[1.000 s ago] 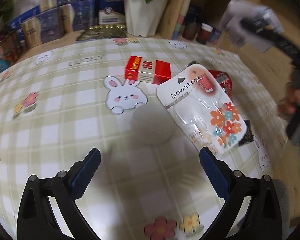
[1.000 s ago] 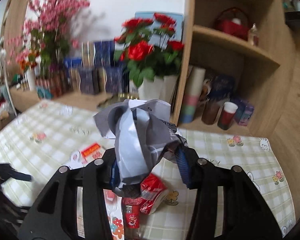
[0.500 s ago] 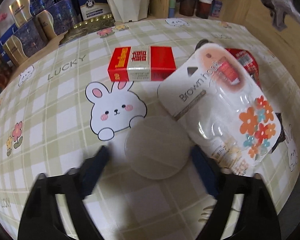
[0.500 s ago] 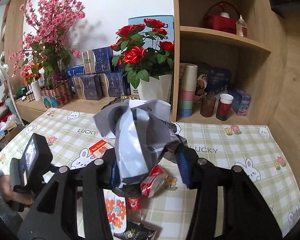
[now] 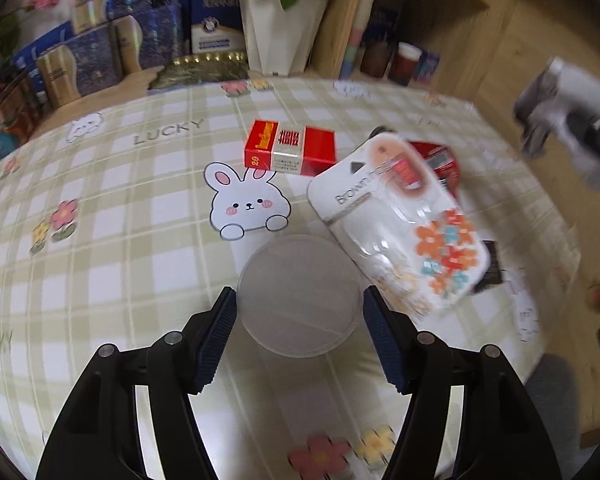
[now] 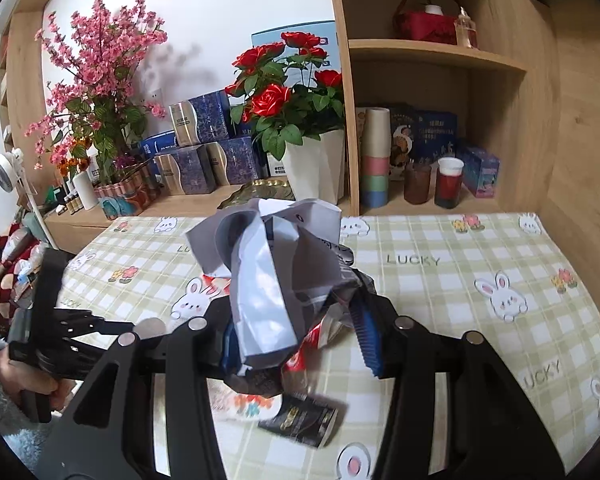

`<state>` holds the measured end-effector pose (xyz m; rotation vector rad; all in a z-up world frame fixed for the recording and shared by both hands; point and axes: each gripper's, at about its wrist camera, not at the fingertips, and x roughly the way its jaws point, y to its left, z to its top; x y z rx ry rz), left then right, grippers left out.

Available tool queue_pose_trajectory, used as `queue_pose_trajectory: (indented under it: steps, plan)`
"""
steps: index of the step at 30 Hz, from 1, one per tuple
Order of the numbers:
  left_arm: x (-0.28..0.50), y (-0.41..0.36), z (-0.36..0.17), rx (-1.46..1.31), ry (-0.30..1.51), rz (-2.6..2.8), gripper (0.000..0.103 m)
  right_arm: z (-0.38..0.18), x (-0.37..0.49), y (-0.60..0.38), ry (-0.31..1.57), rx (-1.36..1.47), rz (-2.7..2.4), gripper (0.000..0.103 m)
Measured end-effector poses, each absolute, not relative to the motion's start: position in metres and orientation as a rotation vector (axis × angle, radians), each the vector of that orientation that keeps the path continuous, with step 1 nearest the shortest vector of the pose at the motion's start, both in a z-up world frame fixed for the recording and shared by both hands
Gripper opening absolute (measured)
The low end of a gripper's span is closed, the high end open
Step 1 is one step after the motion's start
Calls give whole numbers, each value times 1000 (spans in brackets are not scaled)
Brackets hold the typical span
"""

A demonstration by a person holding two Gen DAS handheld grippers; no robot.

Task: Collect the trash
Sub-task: 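Grasp the clear round plastic lid with the left gripper, then carry the grey bag into the bin and release with the right gripper while the left gripper carries the lid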

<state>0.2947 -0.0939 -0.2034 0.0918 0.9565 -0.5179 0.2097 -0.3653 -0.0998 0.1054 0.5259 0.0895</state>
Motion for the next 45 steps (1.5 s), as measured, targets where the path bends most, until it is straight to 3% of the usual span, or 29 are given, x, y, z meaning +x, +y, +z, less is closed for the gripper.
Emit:
queue_pose_trajectory:
  steps: [11, 21, 45]
  plan:
    - [207, -53, -162, -22, 883, -513, 63, -100, 151, -334, 561, 127, 145, 49]
    - [130, -14, -158, -152, 864, -485, 63, -110, 102, -291, 618, 144, 237, 49]
    - [38, 28, -181, -174, 865, -439, 63, -225, 37, -202, 1014, 203, 406, 49]
